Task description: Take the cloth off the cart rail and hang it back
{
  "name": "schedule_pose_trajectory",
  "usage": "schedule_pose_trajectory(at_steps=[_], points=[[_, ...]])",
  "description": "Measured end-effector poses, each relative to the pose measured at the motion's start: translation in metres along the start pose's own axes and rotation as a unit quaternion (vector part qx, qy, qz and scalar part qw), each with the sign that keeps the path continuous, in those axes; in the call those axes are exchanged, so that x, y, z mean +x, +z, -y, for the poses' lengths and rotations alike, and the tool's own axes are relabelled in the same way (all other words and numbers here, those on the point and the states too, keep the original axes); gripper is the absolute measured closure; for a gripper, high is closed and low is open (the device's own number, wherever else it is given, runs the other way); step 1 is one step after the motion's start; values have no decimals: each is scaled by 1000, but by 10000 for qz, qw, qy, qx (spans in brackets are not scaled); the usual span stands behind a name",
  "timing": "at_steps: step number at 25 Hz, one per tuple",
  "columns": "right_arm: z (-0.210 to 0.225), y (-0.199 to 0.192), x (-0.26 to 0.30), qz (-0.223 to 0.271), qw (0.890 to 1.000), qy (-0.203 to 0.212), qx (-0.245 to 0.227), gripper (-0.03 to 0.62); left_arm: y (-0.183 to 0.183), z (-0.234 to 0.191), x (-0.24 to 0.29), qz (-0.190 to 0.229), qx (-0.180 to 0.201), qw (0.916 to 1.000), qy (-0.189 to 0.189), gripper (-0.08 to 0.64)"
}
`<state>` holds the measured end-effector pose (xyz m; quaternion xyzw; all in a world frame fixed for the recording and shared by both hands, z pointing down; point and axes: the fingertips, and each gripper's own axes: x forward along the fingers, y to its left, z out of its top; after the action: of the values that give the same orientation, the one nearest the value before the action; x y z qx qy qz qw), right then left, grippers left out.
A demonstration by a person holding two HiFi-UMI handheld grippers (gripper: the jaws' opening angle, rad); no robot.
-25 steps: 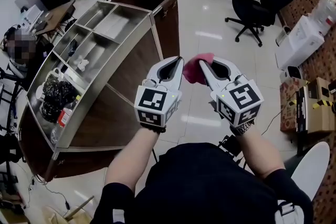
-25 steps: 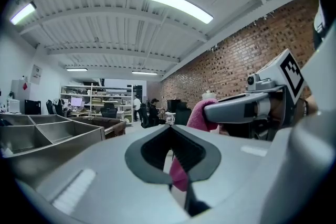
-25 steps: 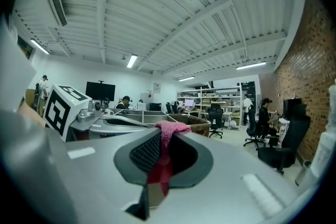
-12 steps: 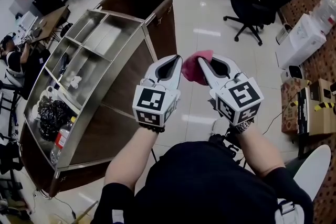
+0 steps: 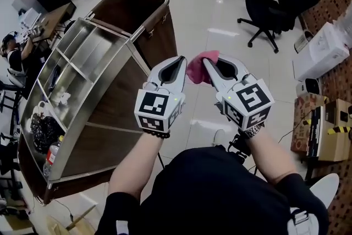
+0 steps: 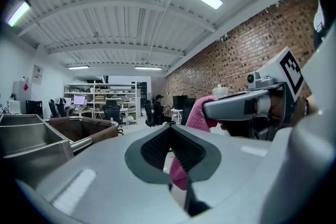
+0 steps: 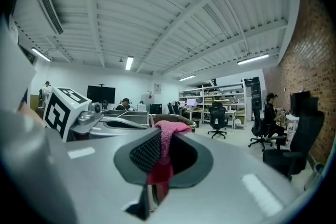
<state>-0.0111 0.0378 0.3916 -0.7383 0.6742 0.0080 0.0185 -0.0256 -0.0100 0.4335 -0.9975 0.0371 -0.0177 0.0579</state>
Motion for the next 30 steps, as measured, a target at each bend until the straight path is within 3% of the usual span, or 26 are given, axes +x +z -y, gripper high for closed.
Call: schedule_pose_trajectory(at_steps=[13,24,30], points=[[136,12,12,-122,9978,640,103,574,13,17,133,-219,-108,9979,603,557],[196,1,32,-141,9958,888,198,574,5,8,190,-296,-97,9958,866,557],[216,9,62,-113,9948,1007,121,574,5,-24,213,-241,-136,9941,1046,557]])
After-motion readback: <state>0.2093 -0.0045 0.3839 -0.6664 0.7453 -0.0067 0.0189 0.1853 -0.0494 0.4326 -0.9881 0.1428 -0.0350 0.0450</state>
